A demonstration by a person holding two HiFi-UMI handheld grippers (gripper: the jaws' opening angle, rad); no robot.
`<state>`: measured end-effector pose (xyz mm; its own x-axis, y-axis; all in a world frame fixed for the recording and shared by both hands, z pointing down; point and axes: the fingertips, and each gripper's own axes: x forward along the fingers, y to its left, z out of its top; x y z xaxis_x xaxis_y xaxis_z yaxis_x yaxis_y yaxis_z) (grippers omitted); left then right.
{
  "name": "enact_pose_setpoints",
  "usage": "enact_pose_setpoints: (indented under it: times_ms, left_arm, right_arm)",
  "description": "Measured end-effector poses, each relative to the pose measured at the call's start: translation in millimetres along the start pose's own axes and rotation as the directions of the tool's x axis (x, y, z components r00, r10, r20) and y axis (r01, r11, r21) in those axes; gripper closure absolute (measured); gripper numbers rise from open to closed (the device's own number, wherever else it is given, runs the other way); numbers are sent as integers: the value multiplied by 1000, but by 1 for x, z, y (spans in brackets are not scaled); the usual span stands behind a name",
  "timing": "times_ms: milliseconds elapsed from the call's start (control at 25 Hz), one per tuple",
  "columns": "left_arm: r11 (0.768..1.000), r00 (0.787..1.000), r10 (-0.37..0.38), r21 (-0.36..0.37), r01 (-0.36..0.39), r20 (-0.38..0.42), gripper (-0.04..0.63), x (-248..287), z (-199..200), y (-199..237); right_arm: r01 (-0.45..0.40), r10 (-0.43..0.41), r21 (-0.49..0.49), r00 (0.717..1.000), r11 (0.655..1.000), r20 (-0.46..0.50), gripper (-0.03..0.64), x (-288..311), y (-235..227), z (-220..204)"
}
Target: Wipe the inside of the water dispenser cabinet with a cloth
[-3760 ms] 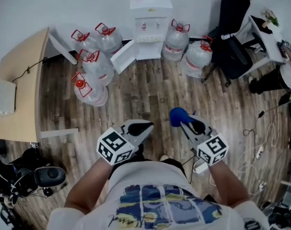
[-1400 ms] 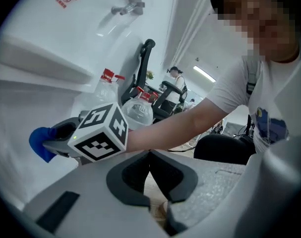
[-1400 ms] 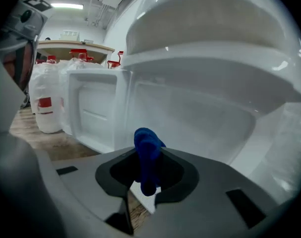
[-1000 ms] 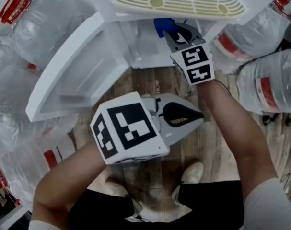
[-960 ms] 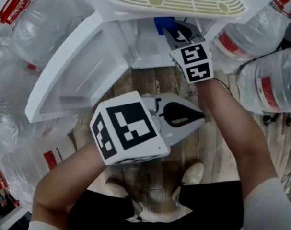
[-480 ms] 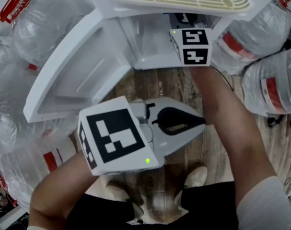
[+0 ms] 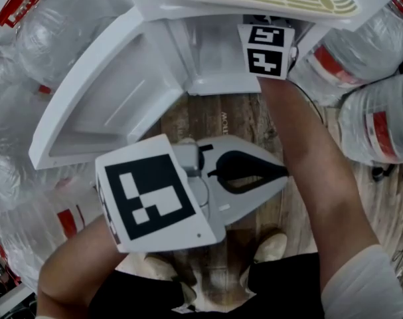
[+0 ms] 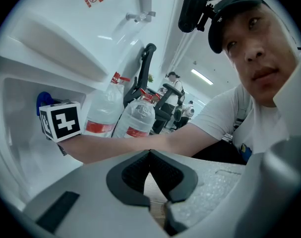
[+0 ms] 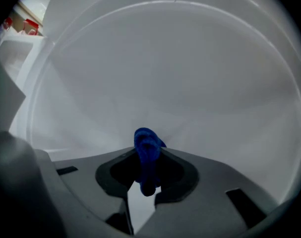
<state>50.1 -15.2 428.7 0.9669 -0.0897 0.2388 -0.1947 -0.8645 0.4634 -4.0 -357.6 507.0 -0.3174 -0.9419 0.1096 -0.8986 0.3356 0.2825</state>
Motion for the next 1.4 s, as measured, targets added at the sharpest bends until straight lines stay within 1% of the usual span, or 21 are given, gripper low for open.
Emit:
enact_pose_setpoints:
  times_ms: [120, 320, 520, 680, 840, 920, 1000, 1080, 1200, 1320, 1400]
  left_arm:
    - [1000, 1000, -4, 1, 4, -4, 595, 1, -2, 0]
    - [1000, 1000, 4, -2, -4, 1, 595, -2, -2, 0]
    - [1000, 1000, 10, -3, -10, -8, 595, -3, -3, 0]
    - [1000, 1000, 14, -6, -14, -11, 595, -3, -4, 0]
    - [1000, 1000, 9, -5, -9, -9, 595, -1, -3, -1]
    - [1000, 1000, 5, 0, -5, -9, 595, -1, -1, -2]
    - [1000, 1000, 6, 3, -6, -16, 595, 0, -1, -2]
    - [1000, 1000, 8, 6, -8, -19, 595, 0, -1, -3]
    - [1000, 1000, 5, 7, -5, -24, 595, 2, -1, -3]
    - [1000, 1000, 0, 8, 1, -24, 595, 4, -1, -4]
    - [1000, 1000, -1, -1, 1, -26, 595, 5, -2, -4]
  right_arm:
    - [7, -9, -40, 999, 999, -39, 534, 5, 8, -10]
    - [-2, 1, -9, 987, 1000, -163, 534, 8, 17, -55]
    - [-5, 6, 2, 977, 1000, -212, 534, 13, 16, -76]
    - [-34, 37, 14, 966, 999, -256, 534, 15, 23, -93]
    - [-63, 81, 69, 953, 996, -291, 532, 9, 29, -106]
    - [-71, 96, 95, 954, 993, -284, 532, 6, 29, -102]
    - [-79, 106, 112, 961, 991, -257, 532, 2, 29, -91]
    - [-84, 106, 113, 973, 990, -207, 532, 0, 28, -72]
    - [-84, 94, 96, 990, 992, -106, 532, -1, 24, -35]
    - [-83, 86, 89, 996, 993, -23, 532, 2, 21, -7]
    - [-88, 88, 84, 996, 993, 2, 532, 5, 22, 3]
